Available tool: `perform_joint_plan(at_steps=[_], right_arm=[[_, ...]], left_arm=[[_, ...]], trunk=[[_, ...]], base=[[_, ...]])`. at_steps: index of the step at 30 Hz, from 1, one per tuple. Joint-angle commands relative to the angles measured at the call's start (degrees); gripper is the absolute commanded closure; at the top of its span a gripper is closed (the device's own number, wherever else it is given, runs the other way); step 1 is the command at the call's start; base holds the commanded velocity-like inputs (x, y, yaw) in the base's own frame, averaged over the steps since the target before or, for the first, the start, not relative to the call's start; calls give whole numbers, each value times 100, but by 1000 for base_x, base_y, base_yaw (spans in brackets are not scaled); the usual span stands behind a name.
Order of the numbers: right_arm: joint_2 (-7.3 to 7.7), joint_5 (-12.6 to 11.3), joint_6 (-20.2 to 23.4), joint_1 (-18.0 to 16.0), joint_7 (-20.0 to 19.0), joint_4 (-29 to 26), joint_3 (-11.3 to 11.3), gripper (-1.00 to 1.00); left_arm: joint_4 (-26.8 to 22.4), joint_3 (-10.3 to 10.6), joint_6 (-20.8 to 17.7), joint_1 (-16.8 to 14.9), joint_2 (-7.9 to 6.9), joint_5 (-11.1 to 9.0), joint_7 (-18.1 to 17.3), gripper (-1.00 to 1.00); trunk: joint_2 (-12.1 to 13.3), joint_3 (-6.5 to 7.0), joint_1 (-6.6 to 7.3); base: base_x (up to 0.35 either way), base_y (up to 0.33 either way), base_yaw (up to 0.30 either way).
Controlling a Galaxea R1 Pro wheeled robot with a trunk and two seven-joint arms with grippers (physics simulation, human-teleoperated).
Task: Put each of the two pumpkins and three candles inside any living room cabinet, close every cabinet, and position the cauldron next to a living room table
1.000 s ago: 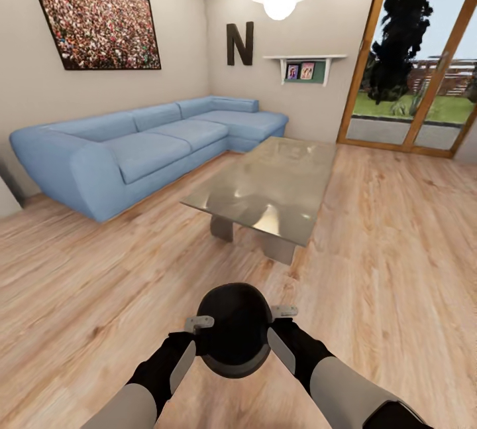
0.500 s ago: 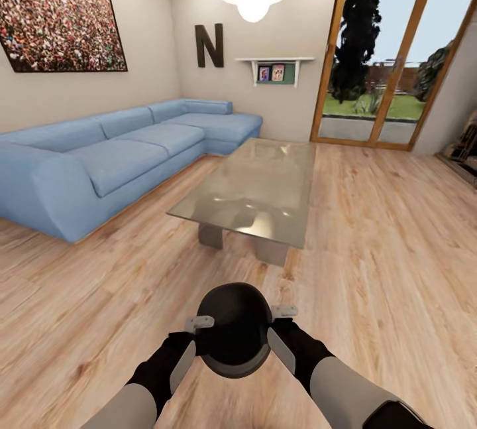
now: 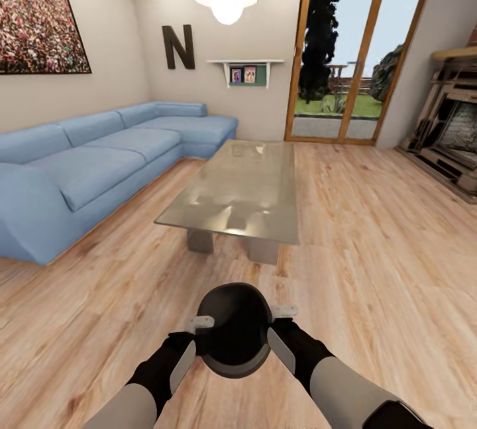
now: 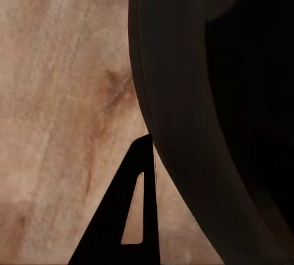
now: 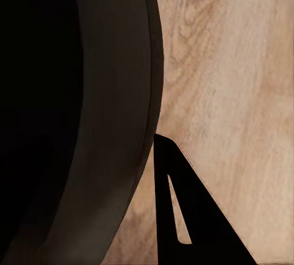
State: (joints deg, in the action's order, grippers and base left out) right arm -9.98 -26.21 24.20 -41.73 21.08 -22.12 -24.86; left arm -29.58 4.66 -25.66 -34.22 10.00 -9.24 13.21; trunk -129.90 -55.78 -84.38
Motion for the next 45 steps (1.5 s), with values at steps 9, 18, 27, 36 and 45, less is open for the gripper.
perform_joint_plan(at_steps=[9,18,27,36,45], right_arm=[[-2,-40,-152,-2,-104,-20,-2,100],[-2,-36,-152,-2,-104,-20,-2,100],[-2,-39,-152,-2,-104,-20,-2,100],[-2,-34,-152,-2,-104,-20,-2,100],[-2,-39,-153,-2,-104,-20,-2,100]], left_arm=[[5,-45,8,-5,0,-236,-20,100],[5,-45,8,-5,0,-236,-20,100],[-27,-44,12,-5,0,-236,-20,100],[-30,-44,8,-5,0,-236,-20,100],[-30,-45,8,-4,0,-236,-20,100]], trunk=[[-1,23,1],[-1,27,1],[-1,55,1],[-1,58,1],[-1,67,1]], base=[[44,327,-278],[224,269,-67],[137,116,-143],[111,64,-20],[149,21,-33]])
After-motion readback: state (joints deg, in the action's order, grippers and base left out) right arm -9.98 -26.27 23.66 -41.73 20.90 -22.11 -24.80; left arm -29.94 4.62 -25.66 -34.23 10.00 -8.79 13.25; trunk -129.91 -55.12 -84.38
